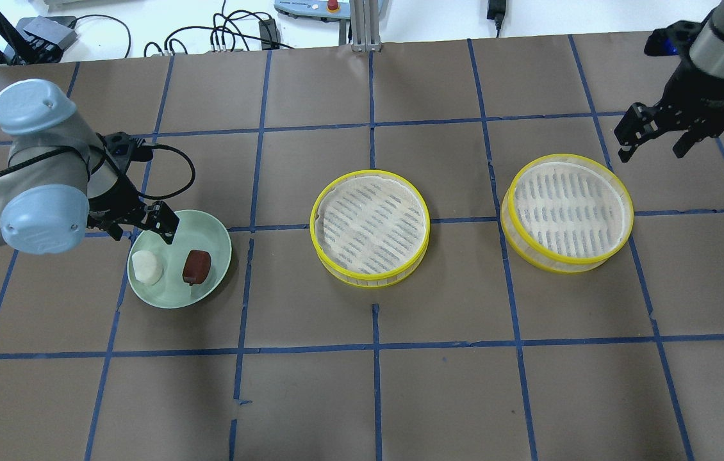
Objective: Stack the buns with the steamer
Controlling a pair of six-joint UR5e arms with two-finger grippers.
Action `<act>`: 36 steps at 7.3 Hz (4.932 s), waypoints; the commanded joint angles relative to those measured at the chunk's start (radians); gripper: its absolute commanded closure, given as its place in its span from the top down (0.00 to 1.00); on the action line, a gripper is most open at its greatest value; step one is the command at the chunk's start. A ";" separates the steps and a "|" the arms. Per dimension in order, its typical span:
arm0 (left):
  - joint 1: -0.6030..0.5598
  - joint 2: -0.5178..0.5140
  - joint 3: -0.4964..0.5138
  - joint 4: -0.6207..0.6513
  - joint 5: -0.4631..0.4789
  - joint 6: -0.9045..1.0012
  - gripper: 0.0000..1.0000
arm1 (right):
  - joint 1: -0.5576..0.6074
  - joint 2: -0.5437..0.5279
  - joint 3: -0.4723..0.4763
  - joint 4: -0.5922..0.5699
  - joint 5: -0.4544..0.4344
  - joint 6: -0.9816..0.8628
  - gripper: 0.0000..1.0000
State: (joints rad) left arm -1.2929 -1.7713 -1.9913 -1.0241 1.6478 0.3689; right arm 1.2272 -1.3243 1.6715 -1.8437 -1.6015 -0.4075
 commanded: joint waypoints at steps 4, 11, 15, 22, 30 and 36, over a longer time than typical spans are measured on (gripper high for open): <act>0.035 -0.089 -0.021 0.081 0.010 0.019 0.18 | -0.046 0.131 0.139 -0.290 0.003 -0.062 0.52; -0.228 0.098 0.138 -0.157 -0.060 -0.383 0.02 | -0.055 0.097 0.090 -0.203 -0.005 -0.051 0.07; -0.536 -0.084 0.218 0.038 -0.190 -0.831 0.07 | -0.028 0.042 0.008 -0.057 0.000 -0.025 0.07; -0.225 -0.021 0.044 0.113 0.038 -0.177 1.00 | 0.352 0.014 -0.012 -0.069 0.009 0.408 0.07; -0.055 0.001 -0.144 0.098 -0.074 -0.088 0.72 | 0.578 0.085 0.010 -0.081 0.005 0.691 0.08; -0.164 0.120 0.039 -0.110 -0.075 -0.271 0.12 | 0.604 0.106 0.011 -0.126 -0.003 0.693 0.33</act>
State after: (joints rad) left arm -1.4057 -1.7128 -2.0246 -1.0092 1.5717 0.1643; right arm 1.8313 -1.2192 1.6813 -1.9681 -1.6025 0.2857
